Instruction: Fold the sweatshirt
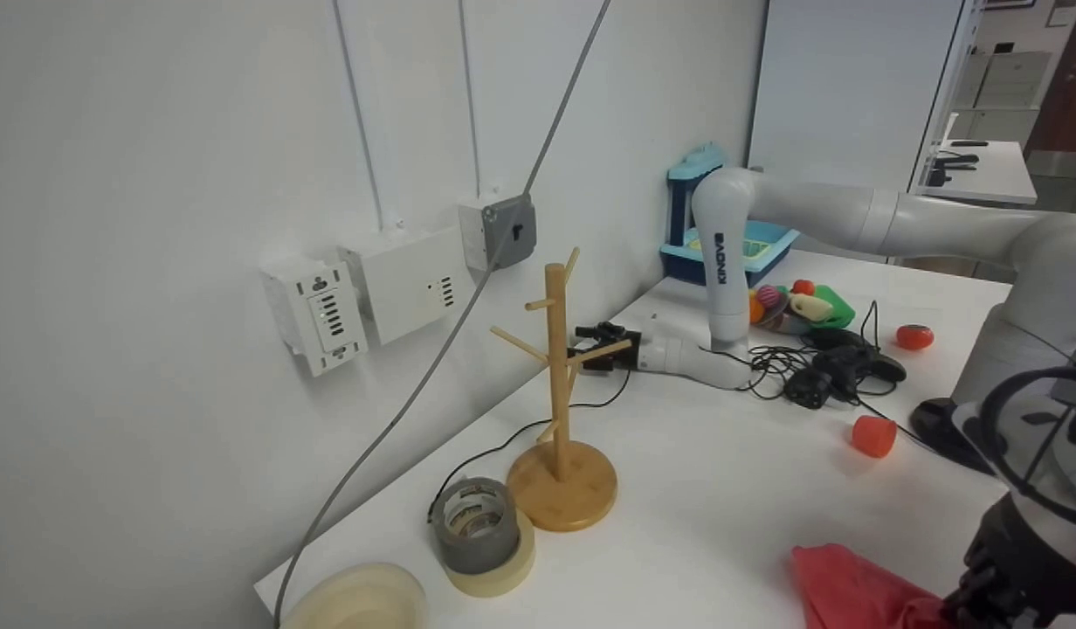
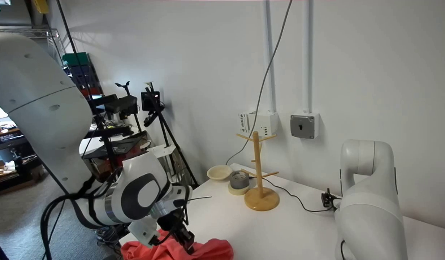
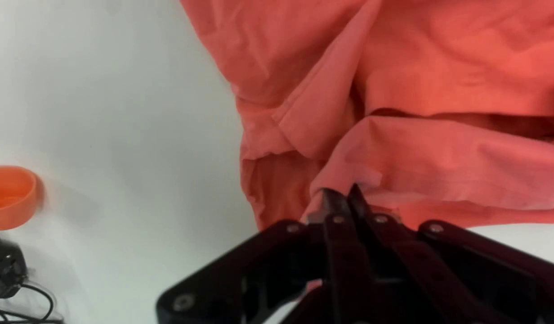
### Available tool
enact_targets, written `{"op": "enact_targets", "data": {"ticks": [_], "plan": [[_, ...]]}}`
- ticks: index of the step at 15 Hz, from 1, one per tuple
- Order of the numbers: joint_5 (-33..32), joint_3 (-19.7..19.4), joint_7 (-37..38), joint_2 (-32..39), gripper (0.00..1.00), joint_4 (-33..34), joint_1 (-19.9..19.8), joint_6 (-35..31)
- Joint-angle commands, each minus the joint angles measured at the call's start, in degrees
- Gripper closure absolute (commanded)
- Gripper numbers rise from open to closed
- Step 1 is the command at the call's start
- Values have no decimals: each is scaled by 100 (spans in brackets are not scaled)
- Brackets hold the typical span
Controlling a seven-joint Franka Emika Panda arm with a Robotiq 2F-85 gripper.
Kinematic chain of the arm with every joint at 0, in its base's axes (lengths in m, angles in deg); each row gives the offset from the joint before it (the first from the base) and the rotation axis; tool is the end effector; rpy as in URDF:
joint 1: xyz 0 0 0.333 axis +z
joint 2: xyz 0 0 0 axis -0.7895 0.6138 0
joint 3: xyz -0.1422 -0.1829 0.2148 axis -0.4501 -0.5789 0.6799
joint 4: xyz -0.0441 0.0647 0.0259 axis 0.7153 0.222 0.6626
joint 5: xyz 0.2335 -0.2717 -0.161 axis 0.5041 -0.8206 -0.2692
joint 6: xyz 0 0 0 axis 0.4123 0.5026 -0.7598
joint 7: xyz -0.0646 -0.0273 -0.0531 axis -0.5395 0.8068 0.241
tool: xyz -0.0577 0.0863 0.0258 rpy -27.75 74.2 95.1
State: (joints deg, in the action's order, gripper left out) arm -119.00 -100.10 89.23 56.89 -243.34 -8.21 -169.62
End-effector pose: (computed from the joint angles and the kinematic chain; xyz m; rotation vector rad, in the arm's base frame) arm 0.3839 0.0869 0.1832 2.9458 0.3375 0.2357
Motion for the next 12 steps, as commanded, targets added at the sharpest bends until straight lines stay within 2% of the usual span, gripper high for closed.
{"op": "enact_targets", "data": {"ticks": [1, 4, 8, 12], "plan": [[-647, -269, 572, -219, 99, -45, 44, 219], [-695, -51, 758, -153, 99, -22, -191, 262], [-391, 499, 714, 17, 99, -5, -697, 215], [-585, 772, 1076, 130, 99, -16, -1080, 290]]}}
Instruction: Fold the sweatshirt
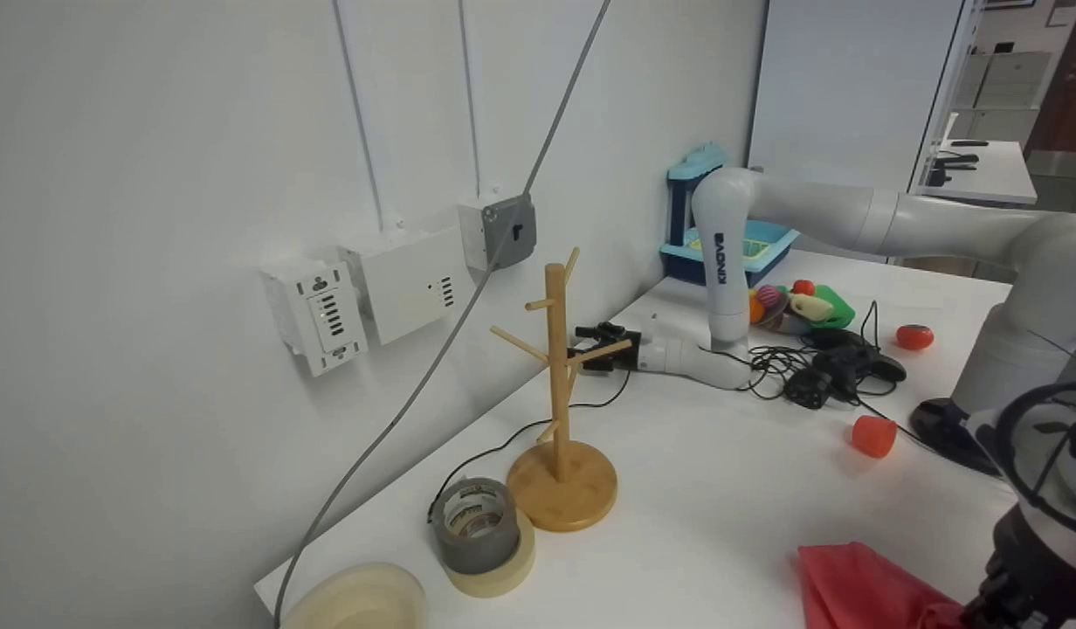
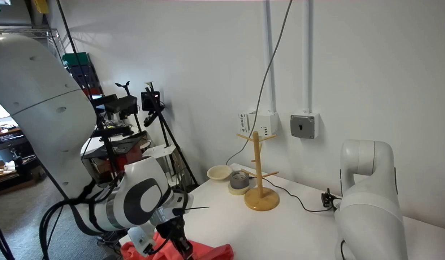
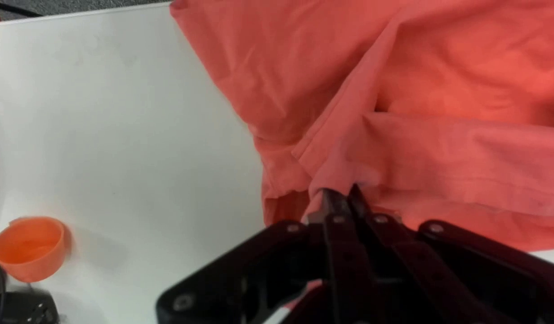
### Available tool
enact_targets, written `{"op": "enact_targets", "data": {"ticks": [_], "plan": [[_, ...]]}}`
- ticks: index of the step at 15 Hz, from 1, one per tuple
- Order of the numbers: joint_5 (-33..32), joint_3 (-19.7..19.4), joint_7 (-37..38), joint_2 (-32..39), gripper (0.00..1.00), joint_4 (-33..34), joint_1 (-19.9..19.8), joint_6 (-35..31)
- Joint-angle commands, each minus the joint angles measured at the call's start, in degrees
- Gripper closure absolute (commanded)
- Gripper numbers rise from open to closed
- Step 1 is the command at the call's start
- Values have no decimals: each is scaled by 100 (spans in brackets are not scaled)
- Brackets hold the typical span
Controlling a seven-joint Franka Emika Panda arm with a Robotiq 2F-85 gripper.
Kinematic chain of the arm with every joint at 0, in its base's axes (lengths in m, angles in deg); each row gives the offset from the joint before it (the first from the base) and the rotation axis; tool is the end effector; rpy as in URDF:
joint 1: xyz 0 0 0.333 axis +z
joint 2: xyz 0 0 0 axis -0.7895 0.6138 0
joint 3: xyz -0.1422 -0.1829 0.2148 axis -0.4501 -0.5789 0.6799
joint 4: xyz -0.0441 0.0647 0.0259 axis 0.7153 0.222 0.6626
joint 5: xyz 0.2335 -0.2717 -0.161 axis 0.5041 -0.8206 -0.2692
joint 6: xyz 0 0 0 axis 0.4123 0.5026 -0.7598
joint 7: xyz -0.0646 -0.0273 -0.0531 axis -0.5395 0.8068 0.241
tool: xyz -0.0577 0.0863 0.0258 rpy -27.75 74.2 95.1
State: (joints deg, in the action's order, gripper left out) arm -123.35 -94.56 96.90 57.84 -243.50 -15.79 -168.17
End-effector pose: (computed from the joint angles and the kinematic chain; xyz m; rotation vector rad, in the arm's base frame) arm 0.3767 0.0744 0.1703 2.9440 0.1934 0.1800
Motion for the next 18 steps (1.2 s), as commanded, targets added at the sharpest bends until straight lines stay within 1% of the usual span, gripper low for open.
{"op": "enact_targets", "data": {"ticks": [1, 6, 14, 15, 16, 18], "plan": [[-221, 244, 434, 37, 99, -3, -381, 226], [-218, 523, 603, 103, 99, -6, -833, 547], [-309, 673, 957, 171, 99, -6, -1375, 808], [-241, 736, 960, 197, 71, -7, -1462, 841], [-207, 808, 927, 229, 70, -7, -1562, 829], [-270, 905, 956, 255, 56, -10, -1721, 770]]}}
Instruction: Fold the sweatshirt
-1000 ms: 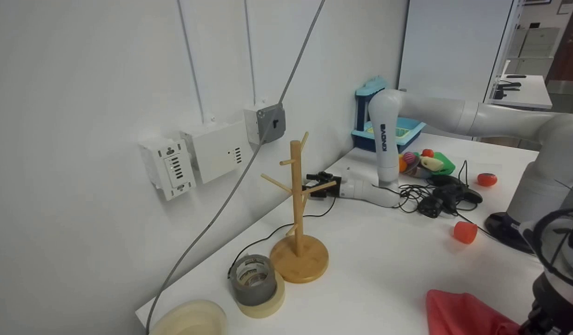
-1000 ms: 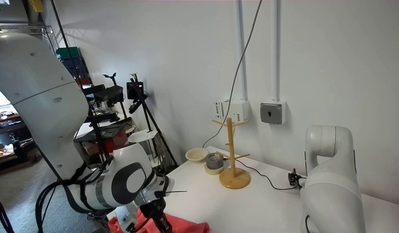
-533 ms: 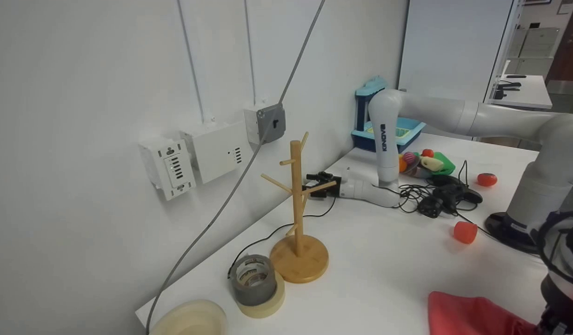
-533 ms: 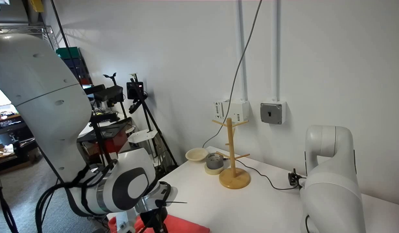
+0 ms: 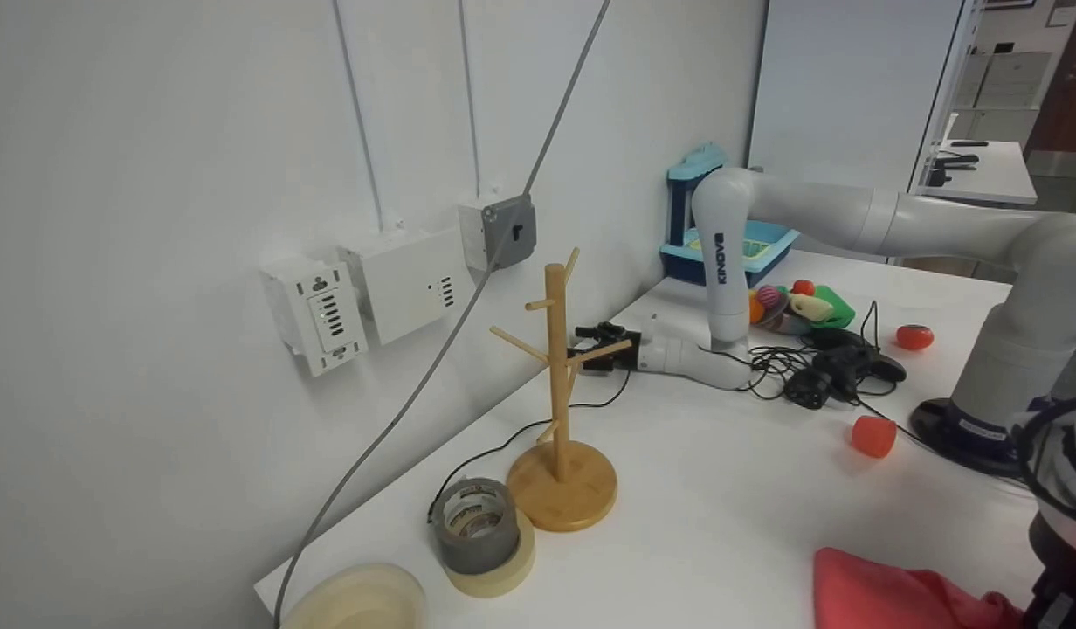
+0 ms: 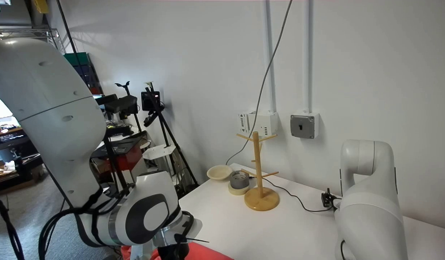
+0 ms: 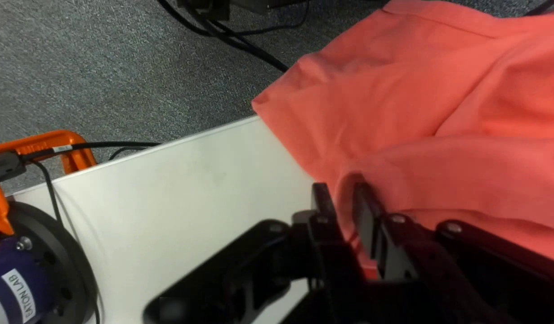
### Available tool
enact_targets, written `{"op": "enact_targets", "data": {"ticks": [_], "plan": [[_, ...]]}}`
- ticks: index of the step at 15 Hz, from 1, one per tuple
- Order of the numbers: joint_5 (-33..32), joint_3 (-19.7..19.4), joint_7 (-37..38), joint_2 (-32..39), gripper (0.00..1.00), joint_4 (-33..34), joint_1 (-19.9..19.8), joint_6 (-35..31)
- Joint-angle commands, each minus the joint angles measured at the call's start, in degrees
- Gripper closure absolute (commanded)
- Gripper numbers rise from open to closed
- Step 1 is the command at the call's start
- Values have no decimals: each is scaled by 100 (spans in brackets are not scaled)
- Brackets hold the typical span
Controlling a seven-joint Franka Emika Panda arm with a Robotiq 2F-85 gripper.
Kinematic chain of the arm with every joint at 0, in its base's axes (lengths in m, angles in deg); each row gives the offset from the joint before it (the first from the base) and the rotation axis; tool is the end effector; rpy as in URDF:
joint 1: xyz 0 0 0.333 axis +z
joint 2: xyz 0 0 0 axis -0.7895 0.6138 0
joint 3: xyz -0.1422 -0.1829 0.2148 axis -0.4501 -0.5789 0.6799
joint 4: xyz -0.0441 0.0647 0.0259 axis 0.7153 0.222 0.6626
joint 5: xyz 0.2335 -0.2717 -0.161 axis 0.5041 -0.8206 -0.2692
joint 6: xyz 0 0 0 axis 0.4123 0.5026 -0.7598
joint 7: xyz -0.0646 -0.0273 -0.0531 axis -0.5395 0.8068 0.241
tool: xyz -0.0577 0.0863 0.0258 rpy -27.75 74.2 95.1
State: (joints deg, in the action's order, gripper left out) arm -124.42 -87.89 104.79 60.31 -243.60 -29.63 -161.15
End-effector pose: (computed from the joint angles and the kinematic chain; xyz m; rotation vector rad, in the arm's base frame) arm 0.3629 0.0168 0.1424 2.8650 -0.1757 -0.0263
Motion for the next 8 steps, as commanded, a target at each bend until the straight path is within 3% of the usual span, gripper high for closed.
{"op": "enact_targets", "data": {"ticks": [1, 6, 8], "plan": [[-227, 262, 221, -1, 48, 0, -375, 88], [-251, 654, 70, -34, 10, 4, -680, -57], [-371, 923, -1, -77, 1, 21, -841, -193]]}}
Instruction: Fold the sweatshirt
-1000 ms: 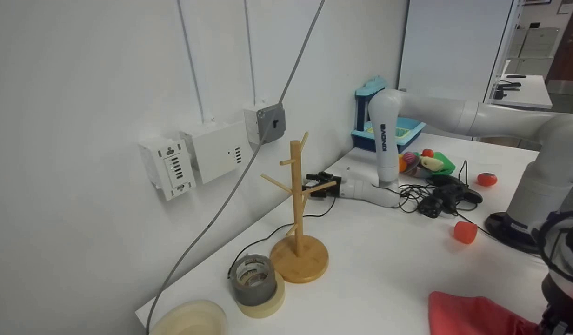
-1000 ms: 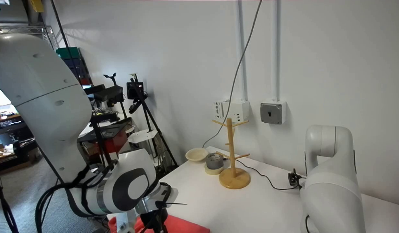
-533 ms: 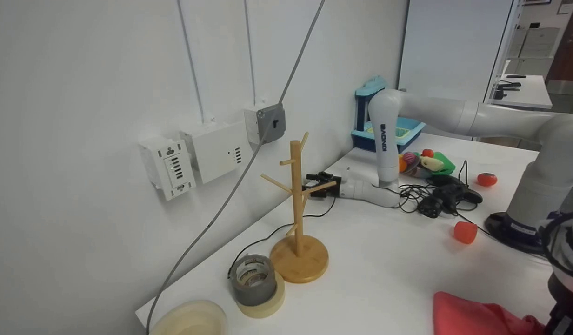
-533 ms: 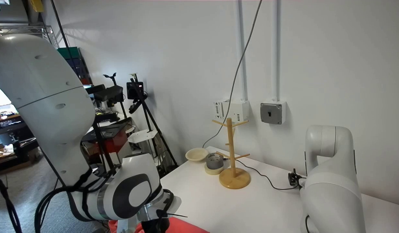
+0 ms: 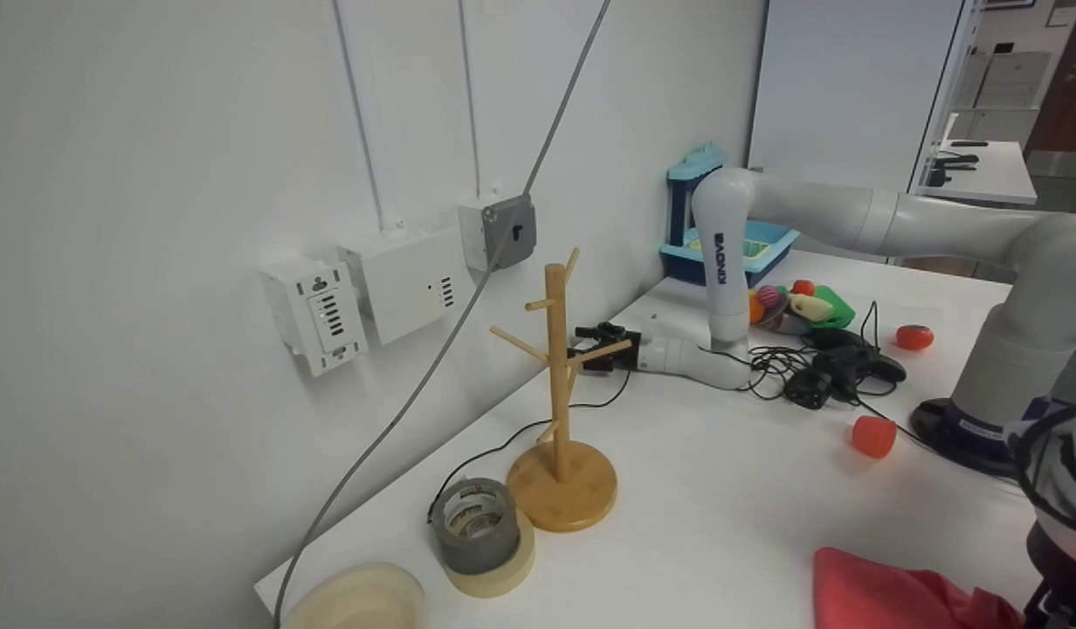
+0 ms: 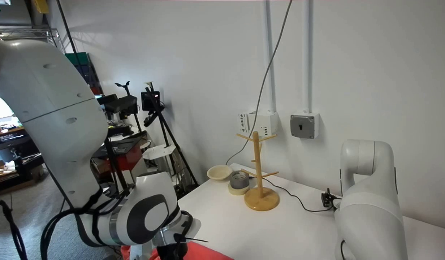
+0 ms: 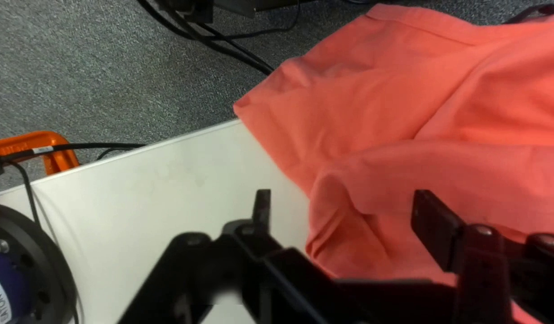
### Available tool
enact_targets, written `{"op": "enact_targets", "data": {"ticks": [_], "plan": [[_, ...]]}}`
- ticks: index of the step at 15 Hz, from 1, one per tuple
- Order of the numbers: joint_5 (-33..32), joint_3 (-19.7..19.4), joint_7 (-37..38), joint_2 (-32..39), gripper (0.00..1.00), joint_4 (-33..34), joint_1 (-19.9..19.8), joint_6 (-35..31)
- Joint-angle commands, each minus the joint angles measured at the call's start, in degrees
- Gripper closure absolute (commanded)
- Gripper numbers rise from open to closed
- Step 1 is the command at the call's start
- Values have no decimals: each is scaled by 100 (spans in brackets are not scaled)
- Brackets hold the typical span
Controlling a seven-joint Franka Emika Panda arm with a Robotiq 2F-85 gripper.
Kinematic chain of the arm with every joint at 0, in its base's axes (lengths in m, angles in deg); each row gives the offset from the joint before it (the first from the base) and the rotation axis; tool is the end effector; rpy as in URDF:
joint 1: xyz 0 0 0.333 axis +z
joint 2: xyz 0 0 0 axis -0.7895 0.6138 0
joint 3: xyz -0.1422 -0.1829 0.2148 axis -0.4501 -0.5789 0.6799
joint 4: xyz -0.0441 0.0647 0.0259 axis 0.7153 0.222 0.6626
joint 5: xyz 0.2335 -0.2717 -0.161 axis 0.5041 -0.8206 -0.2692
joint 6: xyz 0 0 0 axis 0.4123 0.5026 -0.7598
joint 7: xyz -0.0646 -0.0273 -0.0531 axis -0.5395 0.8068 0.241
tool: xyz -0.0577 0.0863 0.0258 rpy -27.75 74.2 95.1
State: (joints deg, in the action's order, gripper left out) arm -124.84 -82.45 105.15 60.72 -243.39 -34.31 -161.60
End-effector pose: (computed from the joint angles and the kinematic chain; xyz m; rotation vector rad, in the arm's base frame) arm 0.3621 0.0252 0.1388 2.8873 -0.1563 -0.0310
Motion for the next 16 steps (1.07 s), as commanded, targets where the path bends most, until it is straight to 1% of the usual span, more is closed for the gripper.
{"op": "enact_targets", "data": {"ticks": [1, 3, 5, 8, 9, 11, 13, 14, 16], "plan": [[-518, 390, 34, -329, 0, -156, -334, -143], [-798, 619, 92, -286, 0, -27, -460, -169], [-1084, 711, 106, -498, 0, -135, -478, -162], [-1551, 857, 169, -538, 0, -58, -557, -241], [-1711, 856, 189, -641, 0, -136, -566, -280], [-2067, 903, 289, -556, 0, -43, -637, -477], [-2685, 830, 551, -597, 0, -97, -688, -822], [-2167, 800, 304, -446, 0, 5, -482, -554], [-2457, 800, 440, -446, 0, -6, -544, -706]]}}
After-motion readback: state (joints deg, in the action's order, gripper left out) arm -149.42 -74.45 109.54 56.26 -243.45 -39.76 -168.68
